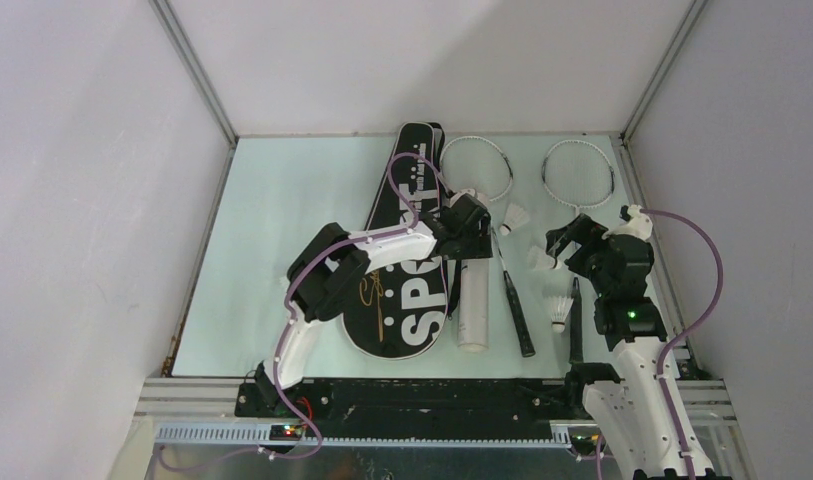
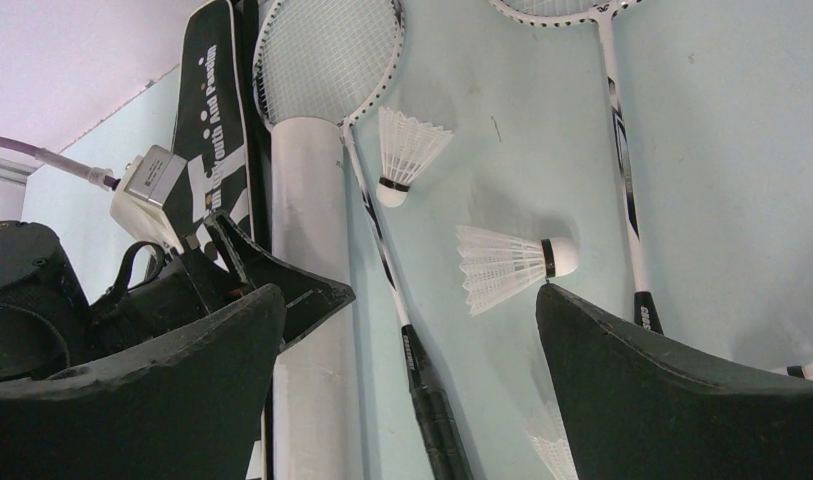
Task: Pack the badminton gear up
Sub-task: Open the lid of the shuttle tube.
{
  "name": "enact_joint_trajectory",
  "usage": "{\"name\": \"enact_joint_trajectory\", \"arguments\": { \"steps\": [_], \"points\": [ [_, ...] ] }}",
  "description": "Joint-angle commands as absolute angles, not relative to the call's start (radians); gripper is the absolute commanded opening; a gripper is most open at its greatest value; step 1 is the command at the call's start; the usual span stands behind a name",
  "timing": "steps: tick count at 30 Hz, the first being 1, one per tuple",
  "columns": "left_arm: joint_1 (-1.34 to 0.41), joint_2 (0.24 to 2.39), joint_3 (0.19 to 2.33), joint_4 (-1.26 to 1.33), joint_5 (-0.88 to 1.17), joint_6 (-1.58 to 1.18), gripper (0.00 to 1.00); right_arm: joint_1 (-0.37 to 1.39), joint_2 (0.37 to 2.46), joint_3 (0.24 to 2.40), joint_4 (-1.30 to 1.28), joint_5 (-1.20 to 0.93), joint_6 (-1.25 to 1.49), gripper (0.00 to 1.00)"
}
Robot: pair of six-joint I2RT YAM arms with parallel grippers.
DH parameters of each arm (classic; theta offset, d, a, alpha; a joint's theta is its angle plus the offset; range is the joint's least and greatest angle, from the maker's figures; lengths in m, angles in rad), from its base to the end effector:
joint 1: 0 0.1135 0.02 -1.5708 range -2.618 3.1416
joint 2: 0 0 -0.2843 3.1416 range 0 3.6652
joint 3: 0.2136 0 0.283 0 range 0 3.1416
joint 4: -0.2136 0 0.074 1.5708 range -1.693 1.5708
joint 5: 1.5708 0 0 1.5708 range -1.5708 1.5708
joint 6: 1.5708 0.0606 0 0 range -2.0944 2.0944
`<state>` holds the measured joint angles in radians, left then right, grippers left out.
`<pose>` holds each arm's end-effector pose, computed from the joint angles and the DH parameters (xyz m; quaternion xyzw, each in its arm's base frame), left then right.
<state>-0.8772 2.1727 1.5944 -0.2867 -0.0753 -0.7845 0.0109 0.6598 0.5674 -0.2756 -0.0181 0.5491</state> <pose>0.3440 -0.4066 0.1446 0.0305 0.9373 -0.2312 0.2590 0.2018 0.0033 0.2736 0.2143 0.7962 0.1635 0.5417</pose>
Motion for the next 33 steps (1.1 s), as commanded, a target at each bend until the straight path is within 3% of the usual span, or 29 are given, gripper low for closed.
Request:
{"name": "enact_joint_trajectory", "arguments": {
  "steps": [1,17,26,33],
  "points": [
    [-0.885,2.082,1.579,-0.254,-0.08,-0.801,0.69,0.009,0.653,0.569,-0.265,-0.002,0.557,0.99],
    [-0.886,1.8,1.398,-0.028,-0.092,-0.638,0.63,0.009,0.656,0.569,-0.23,-0.088,0.544,0.99],
    [-0.886,1.504,1.1,0.385,-0.047,-0.428,0.55,0.009,0.573,0.541,-0.193,-0.084,0.537,0.99],
    [-0.886,1.289,0.865,0.579,0.085,-0.205,0.57,0.009,0.539,0.53,-0.165,-0.123,0.524,0.99]
  ]
}}
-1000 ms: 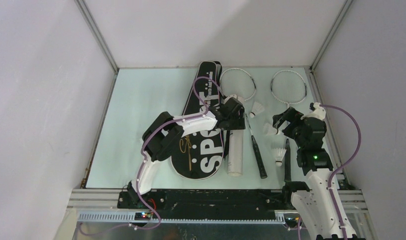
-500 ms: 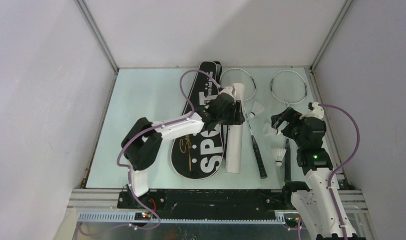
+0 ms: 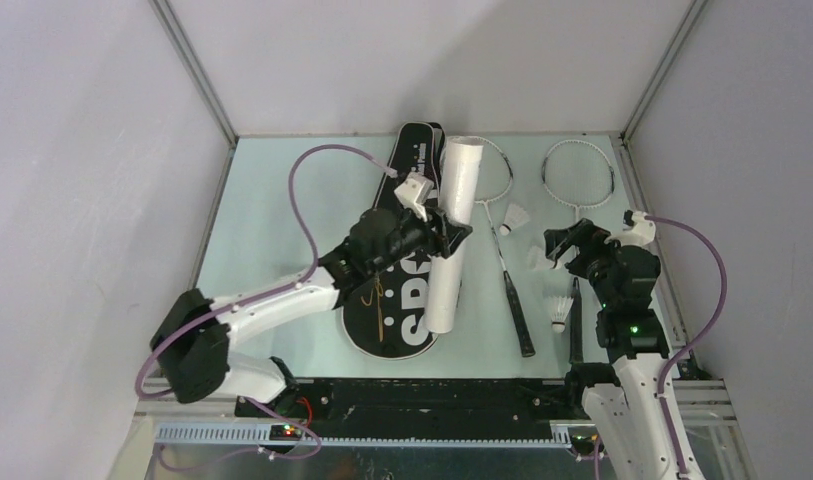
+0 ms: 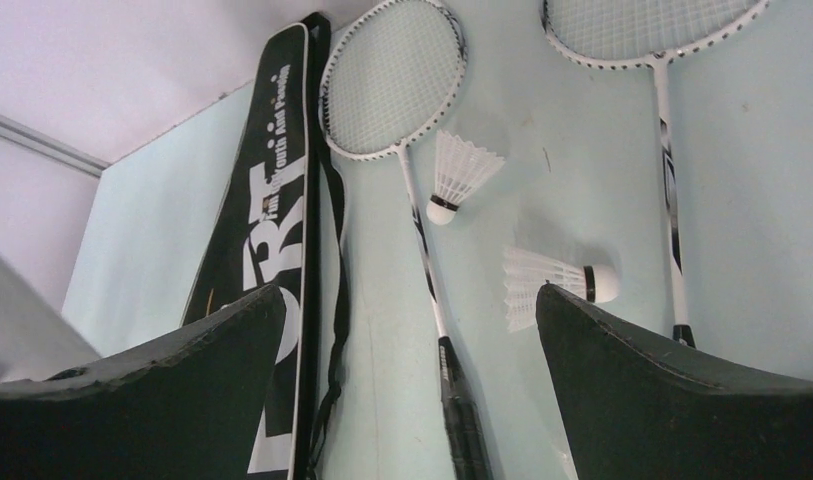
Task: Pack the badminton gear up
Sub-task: Open the lid of the shuttle tube.
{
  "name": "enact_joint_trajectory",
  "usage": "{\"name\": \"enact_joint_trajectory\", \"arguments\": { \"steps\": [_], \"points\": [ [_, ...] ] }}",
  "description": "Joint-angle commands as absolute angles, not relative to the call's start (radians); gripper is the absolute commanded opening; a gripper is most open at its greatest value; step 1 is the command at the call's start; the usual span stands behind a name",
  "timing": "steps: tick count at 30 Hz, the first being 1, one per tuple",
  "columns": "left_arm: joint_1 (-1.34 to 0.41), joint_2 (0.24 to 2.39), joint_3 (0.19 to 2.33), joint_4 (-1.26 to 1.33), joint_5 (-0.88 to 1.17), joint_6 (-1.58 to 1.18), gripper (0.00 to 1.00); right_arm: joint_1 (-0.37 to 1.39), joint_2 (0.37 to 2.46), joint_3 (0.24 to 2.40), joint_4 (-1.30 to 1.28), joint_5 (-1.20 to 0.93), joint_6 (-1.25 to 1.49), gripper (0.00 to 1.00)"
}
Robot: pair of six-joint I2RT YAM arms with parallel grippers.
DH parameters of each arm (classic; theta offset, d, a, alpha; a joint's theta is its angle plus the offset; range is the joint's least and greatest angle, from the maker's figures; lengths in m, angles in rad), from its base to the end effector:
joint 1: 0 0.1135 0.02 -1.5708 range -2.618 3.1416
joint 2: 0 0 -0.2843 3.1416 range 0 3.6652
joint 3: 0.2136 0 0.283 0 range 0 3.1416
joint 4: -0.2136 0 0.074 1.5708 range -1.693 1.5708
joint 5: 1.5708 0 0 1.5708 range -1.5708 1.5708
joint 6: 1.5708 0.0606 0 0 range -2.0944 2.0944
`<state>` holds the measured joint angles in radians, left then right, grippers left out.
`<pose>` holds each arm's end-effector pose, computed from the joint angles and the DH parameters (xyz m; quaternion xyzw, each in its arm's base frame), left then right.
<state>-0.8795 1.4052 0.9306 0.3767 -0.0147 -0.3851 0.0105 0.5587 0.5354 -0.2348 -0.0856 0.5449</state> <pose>0.2433 -0.2926 0.3077 0.1765 0.7195 -0.3926 0.5450 0.1867 0.0071 0.2834 0.1838 0.7703 0.1997 0.5770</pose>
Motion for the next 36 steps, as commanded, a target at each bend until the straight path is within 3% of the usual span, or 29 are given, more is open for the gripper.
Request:
{"name": "enact_joint_trajectory", "arguments": {
  "steps": [1,10,15,20,24,27,36],
  "points": [
    [-0.886,1.25,0.849,0.592,0.101,-0.184,0.57,0.009,0.537,0.53,-0.153,-0.14,0.521,0.99],
    [-0.886,1.059,0.558,0.994,0.106,0.141,0.59,0.009,0.465,0.528,-0.071,-0.263,0.481,0.99],
    [-0.885,1.066,0.354,1.327,0.084,0.189,0.6,0.022,0.449,0.528,0.077,-0.592,0.423,0.98],
    [-0.885,1.041,0.28,1.319,0.078,0.253,0.61,0.068,0.477,0.529,0.313,-0.907,0.445,0.97],
    [-0.885,1.016,0.226,1.337,0.114,0.346,0.52,0.155,0.477,0.552,0.389,-1.006,0.419,0.97],
    [-0.886,0.997,0.216,1.293,0.137,0.362,0.53,0.229,0.49,0.621,0.336,-1.02,0.315,0.97],
    [-0.885,0.915,0.172,1.162,0.12,0.48,0.55,0.538,0.651,0.903,-0.173,-0.905,-0.053,0.89]
  ]
}}
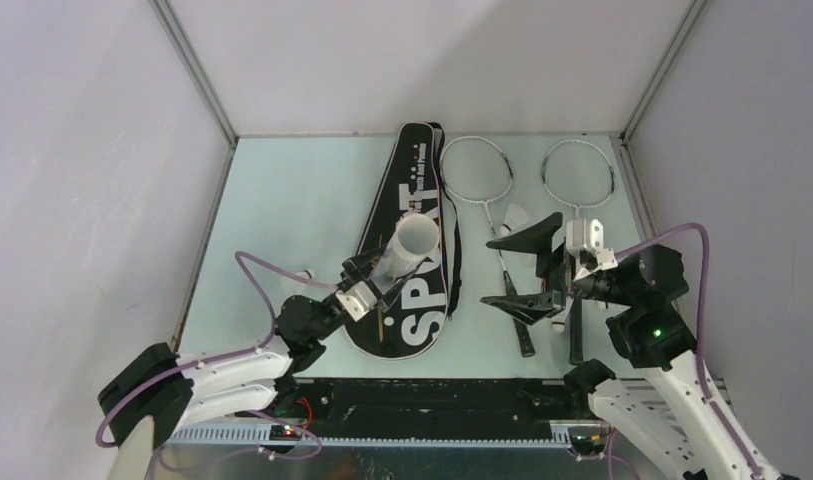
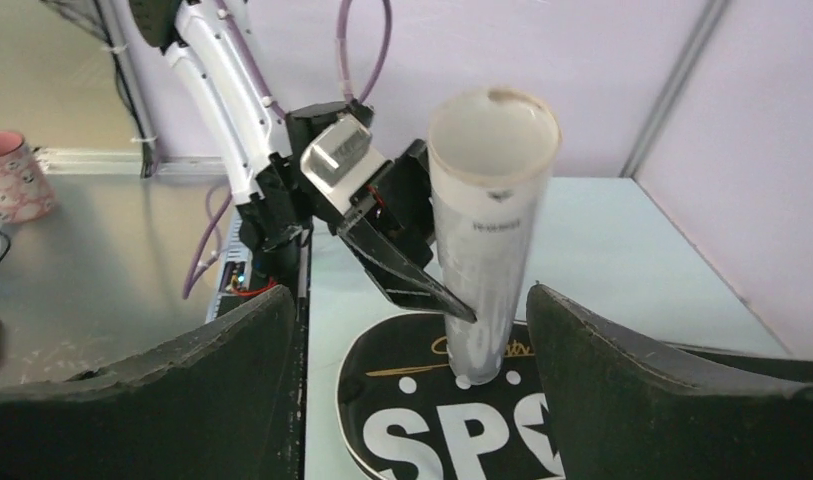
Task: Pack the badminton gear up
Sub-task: Open the lid of the shuttle tube.
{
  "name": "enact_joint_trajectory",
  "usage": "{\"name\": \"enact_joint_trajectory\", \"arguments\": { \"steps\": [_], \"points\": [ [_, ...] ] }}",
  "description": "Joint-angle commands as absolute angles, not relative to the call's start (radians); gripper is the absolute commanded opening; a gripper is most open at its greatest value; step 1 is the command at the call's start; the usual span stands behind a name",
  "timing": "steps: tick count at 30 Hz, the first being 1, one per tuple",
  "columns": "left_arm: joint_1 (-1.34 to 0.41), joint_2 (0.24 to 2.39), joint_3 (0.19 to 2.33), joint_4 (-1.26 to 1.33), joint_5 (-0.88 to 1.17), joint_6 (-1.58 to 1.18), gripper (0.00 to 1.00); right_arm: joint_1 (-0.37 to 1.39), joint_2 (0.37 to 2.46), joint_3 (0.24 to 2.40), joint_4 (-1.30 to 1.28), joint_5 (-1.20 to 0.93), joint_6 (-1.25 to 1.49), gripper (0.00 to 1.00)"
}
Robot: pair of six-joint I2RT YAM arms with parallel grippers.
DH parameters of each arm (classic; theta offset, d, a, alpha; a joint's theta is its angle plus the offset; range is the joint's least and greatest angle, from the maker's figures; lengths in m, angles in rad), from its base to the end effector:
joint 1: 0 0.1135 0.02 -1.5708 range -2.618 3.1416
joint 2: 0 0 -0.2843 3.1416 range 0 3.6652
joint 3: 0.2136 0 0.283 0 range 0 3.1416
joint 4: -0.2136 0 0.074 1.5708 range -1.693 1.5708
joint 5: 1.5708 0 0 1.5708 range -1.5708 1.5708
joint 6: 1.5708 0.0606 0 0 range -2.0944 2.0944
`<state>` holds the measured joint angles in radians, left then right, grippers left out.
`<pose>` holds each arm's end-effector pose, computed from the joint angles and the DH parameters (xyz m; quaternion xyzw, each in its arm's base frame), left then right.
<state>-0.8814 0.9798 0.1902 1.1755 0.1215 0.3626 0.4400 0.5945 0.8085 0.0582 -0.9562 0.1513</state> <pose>0.1363 -0.1769 0.2459 0.3657 0.4236 -0.2452 0.7916 0.1118 0.1074 0.4194 -0.4399 0.4785 0.4722 0.5955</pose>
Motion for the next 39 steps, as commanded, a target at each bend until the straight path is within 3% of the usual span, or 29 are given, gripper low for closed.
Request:
{"name": "enact_joint_trajectory", "arguments": {
  "steps": [1,6,16,29,39],
  "points": [
    [-0.885,0.877,0.175,1.127,0.116,0.492,0.55,0.575,0.655,0.931,-0.211,-0.892,-0.07,0.88],
    [-0.886,0.757,0.235,0.787,0.124,0.595,0.57,0.723,0.678,1.012,-0.307,-0.761,-0.211,0.88],
    [-0.886,0.686,0.223,0.682,0.154,0.6,0.56,1.101,0.787,1.044,-0.407,-0.32,-0.435,0.85],
    [-0.889,0.652,0.245,0.548,0.221,0.605,0.54,1.14,0.803,1.044,-0.355,-0.289,-0.461,0.77],
    [-0.889,0.649,0.254,0.492,0.215,0.623,0.54,1.142,0.737,1.044,-0.369,-0.464,-0.488,0.76]
  ]
}}
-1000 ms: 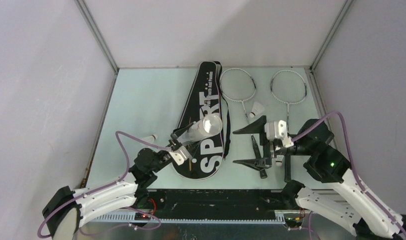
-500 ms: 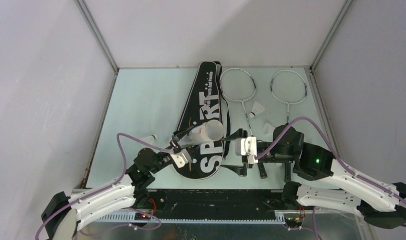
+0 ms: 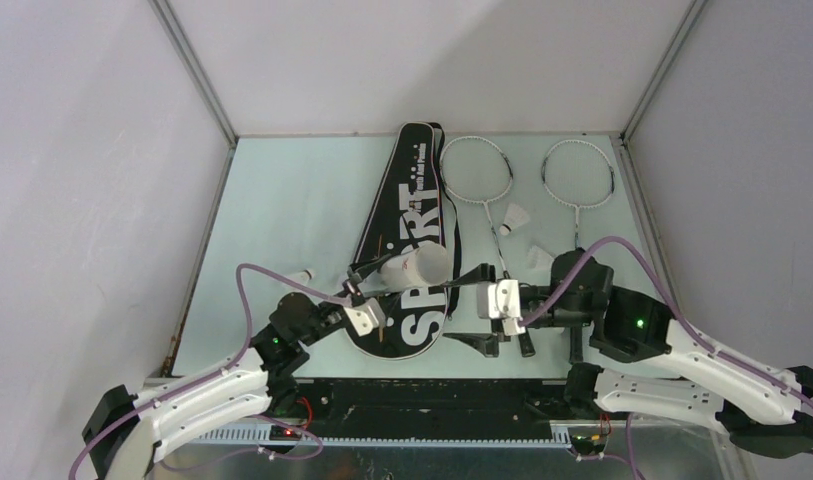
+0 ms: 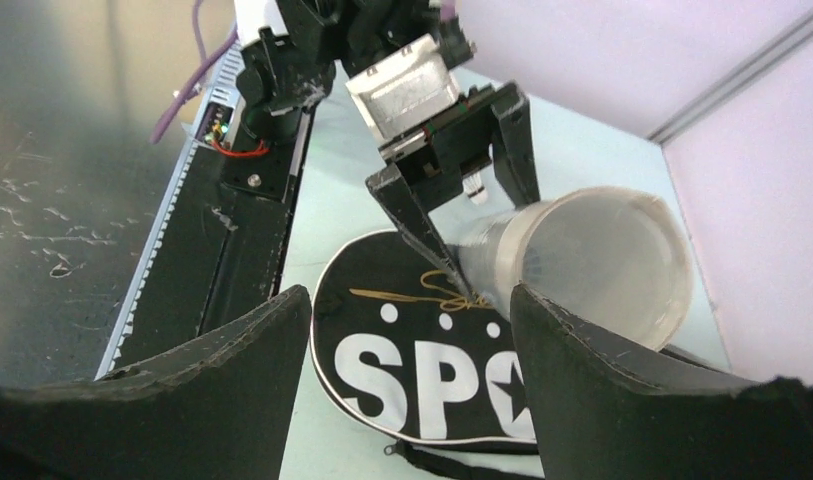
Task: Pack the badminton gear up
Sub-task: Open the lid of the shuttle tube.
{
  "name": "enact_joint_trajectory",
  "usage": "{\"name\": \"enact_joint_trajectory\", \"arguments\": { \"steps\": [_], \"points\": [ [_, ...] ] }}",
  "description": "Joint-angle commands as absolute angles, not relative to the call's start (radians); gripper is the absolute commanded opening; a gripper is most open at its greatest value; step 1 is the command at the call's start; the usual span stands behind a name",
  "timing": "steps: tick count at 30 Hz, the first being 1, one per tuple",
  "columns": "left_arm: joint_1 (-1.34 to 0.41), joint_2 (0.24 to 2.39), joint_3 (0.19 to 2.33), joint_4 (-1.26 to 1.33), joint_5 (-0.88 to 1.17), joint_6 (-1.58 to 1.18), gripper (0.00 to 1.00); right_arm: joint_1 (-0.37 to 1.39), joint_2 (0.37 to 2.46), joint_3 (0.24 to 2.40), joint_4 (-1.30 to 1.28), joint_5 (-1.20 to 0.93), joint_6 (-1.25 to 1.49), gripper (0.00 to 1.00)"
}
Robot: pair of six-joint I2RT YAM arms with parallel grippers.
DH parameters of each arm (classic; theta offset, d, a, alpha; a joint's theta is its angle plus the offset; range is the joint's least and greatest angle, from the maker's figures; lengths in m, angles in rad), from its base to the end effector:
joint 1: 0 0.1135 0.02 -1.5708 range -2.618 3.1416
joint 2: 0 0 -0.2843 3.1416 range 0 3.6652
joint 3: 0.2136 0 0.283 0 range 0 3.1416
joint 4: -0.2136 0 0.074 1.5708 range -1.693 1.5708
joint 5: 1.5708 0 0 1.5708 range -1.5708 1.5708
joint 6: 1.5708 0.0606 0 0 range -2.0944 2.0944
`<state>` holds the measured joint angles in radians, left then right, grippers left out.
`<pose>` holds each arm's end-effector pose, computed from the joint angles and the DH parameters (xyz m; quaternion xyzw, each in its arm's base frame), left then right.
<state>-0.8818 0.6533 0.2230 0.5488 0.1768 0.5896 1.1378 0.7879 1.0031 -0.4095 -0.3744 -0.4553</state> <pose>0.1210 -0.1637 0.2413 0.4928 0.4460 -0.1664 0.7283 0.0658 0.1952 0.4075 -0.6252 0.4461 0.3443 0.5400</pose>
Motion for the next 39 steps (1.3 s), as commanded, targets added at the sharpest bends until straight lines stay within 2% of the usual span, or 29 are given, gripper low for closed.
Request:
{"name": "enact_joint_trajectory", "arguments": {
  "steps": [1,5,15,21,27,35,39],
  "points": [
    [-0.889,0.65,0.253,0.492,0.216,0.624,0.54,1.142,0.719,1.044,-0.372,-0.477,-0.489,0.76],
    [-0.889,0.652,0.256,0.486,0.227,0.625,0.54,1.143,0.691,1.044,-0.369,-0.501,-0.487,0.76],
    [-0.89,0.63,0.259,0.451,0.241,0.64,0.55,1.141,0.792,1.044,-0.318,-0.372,-0.468,0.73],
    [-0.89,0.63,0.258,0.455,0.225,0.648,0.55,1.141,0.807,1.044,-0.342,-0.367,-0.425,0.57],
    [-0.89,0.63,0.251,0.471,0.218,0.652,0.56,1.141,0.828,1.045,-0.368,-0.353,-0.42,0.24],
    [-0.891,0.62,0.256,0.464,0.206,0.655,0.56,1.141,0.847,1.044,-0.377,-0.32,-0.404,0.27],
    [-0.89,0.613,0.255,0.462,0.209,0.655,0.55,1.141,0.856,1.044,-0.382,-0.309,-0.405,0.25]
  ]
}}
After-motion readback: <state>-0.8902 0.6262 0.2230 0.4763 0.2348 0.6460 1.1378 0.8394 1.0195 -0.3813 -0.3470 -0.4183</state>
